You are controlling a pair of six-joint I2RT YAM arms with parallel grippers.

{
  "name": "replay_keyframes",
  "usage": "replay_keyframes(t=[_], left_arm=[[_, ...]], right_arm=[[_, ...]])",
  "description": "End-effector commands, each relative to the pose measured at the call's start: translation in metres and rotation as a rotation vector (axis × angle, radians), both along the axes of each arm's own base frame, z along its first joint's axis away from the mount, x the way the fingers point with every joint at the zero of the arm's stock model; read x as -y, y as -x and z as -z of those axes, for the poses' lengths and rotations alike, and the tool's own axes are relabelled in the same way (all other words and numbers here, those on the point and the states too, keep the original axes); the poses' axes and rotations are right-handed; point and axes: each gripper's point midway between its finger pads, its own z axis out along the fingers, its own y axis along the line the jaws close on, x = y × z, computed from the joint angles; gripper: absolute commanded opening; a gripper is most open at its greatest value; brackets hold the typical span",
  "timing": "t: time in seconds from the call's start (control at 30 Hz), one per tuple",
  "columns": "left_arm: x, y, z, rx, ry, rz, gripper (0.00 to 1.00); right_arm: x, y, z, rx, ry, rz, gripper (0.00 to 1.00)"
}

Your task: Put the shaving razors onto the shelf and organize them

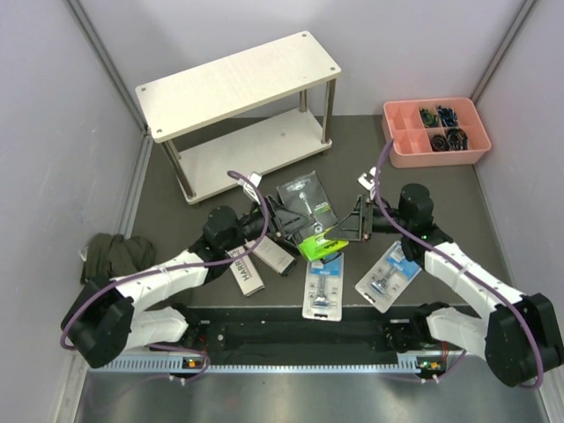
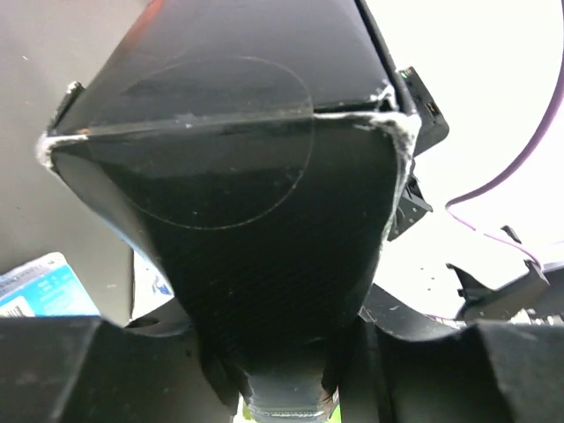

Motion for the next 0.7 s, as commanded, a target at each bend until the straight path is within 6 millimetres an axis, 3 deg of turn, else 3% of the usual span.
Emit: replay_keyframes(t=[0.0, 0.03, 0.13, 0.2, 0.23, 0.47, 0.6, 0.67], left_arm=[[-0.001, 0.003, -0.023, 0.094, 0.055, -0.019, 0.07], [-0.003, 0.001, -0.024, 0.089, 0.058, -0.038, 0.07], [-0.01, -0.008, -0.029, 0.078, 0.08, -0.109, 0.07], [-0.015, -0.015, -0.03, 0.06, 0.093, -0.165, 0.06], [-0.018, -0.017, -0.033, 0.057, 0.105, -0.184, 0.06], [-0.025, -0.034, -0.056, 0.05, 0.183, -0.261, 0.03], [-0.019, -0.041, -0.06, 0.045, 0.212, -0.226, 0.02], [-0.017, -0.043, -0.064, 0.039, 0.235, -0.209, 0.02]], right_arm=[[-0.005, -0.023, -0.023, 0.05, -0.027, 0.163, 0.68], [-0.003, -0.025, -0.024, 0.048, -0.025, 0.188, 0.78], [0.007, -0.03, -0.031, 0.06, -0.035, 0.304, 0.93], [0.015, -0.036, -0.027, 0.037, -0.032, 0.401, 0.98], [0.02, -0.032, -0.035, 0.048, -0.051, 0.431, 0.99], [0.046, -0.029, -0.016, -0.037, -0.139, 0.643, 0.99], [0.04, -0.026, -0.011, -0.045, -0.143, 0.648, 0.99], [0.027, -0.023, -0.007, -0.061, -0.132, 0.611, 0.99]])
